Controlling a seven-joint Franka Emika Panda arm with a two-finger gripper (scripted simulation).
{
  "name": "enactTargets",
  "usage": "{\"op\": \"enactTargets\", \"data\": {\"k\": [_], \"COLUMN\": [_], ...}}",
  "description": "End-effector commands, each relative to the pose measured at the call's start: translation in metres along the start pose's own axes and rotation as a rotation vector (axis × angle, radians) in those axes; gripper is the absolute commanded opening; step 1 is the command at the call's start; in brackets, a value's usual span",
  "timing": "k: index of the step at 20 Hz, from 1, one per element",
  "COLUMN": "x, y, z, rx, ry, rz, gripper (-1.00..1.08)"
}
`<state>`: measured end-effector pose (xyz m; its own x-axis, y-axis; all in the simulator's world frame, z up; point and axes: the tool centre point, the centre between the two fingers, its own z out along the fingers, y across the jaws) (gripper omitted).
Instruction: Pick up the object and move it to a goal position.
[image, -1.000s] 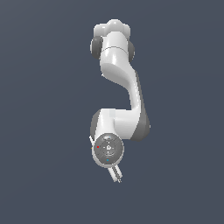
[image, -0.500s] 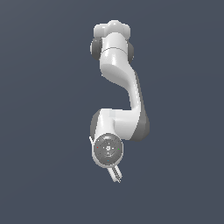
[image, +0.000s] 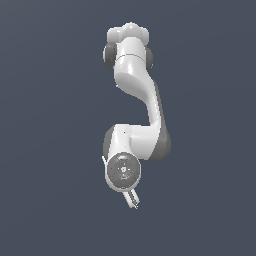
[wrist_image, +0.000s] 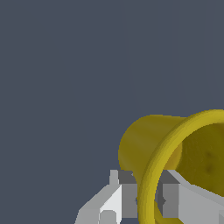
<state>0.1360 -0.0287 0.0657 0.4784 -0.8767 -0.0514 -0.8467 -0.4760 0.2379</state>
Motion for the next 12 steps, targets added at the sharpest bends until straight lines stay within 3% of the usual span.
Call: {"op": "enactTargets", "data": {"k": [1, 12], "x": [0.000, 0.000], "y": [0.001, 0.013], "z": [-0.001, -0.015], "rx": [0.000, 0.001], "ry": [0.000, 0.000], "rz": [0.000, 0.000], "gripper": [-1.00, -1.00]}}
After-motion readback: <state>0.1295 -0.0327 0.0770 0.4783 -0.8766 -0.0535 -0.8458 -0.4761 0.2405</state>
